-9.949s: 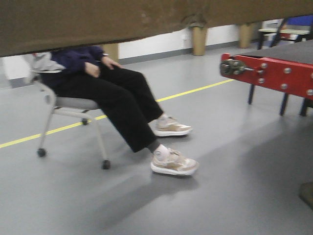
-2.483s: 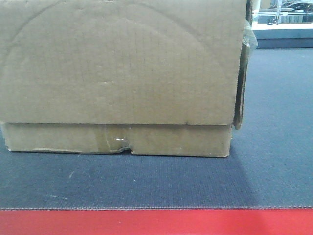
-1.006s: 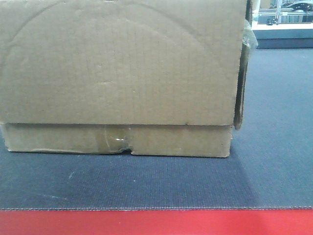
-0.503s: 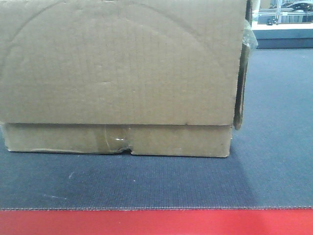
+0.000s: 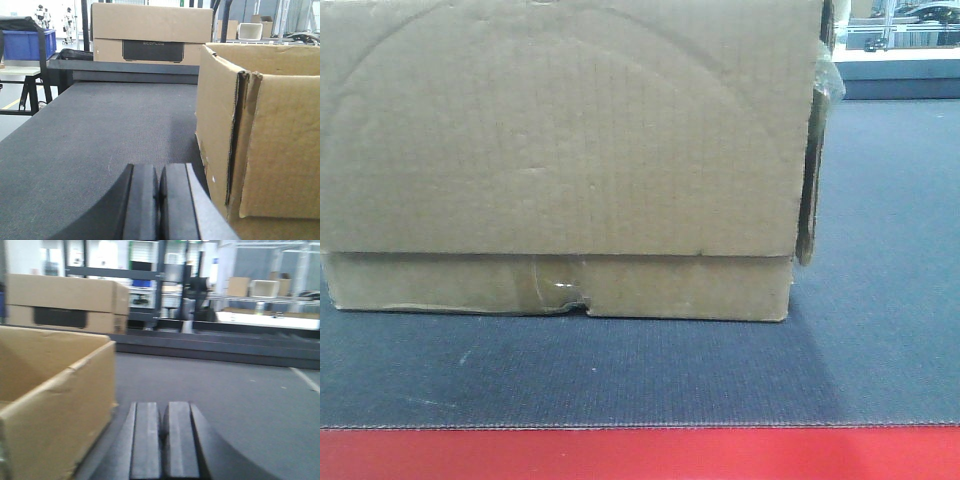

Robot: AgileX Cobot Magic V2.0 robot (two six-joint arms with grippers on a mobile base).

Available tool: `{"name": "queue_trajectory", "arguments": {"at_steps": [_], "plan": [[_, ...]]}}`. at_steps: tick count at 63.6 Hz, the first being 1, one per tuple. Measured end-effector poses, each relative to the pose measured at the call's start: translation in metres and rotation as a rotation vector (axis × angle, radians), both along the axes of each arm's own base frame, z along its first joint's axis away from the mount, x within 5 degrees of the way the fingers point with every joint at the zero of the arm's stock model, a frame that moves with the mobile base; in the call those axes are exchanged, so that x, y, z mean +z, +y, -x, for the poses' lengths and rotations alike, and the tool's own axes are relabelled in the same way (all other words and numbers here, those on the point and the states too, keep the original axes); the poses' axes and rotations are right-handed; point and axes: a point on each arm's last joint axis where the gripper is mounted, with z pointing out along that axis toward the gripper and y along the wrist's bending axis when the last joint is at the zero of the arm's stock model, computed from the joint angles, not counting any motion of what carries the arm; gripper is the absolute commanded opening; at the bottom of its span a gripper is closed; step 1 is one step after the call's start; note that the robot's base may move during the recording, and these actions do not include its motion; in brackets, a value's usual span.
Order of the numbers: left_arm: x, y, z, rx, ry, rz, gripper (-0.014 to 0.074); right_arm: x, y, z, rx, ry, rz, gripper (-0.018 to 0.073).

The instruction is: Grab carton from right shelf to conveyor

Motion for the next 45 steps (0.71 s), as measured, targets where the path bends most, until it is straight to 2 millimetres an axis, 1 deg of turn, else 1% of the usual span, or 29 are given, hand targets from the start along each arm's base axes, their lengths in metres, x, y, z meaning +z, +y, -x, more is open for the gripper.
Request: {"name": "queue_trajectory", "arguments": {"at_steps": [7,11,25,28,32,45], "plan": [[0.0,0.0,0.0,0.0,0.0,0.0,-0.0005,-0.022,-0.004,-0.008,-0.086,0.016,-0.03,-0.0069],[0.0,0.0,0.0,0.0,0.0,0.0,-0.0005,-0.04,-0.006,-0.011,-0.124,0.04,-0.039,-0.0069],[0.0,0.0,0.0,0.0,-0.002,0.0,-0.0005,-0.091,-0.007,-0.009,-0.147,0.063,-0.045,-0.0069],[0.0,0.0,0.0,0.0,-0.002,0.0,-0.0005,-0.097,-0.007,-0.009,-0.147,0.069,-0.046,-0.0069],[0.0,0.0,0.0,0.0,-0.002,0.0,-0.0005,-0.099,-0.007,-0.009,-0.146,0.078,-0.046,-0.0069],[0.0,0.0,0.0,0.0,-0.002,0.0,-0.0005,-0.1,-0.007,-0.009,-0.146,0.083,-0.045,-0.0069]]}}
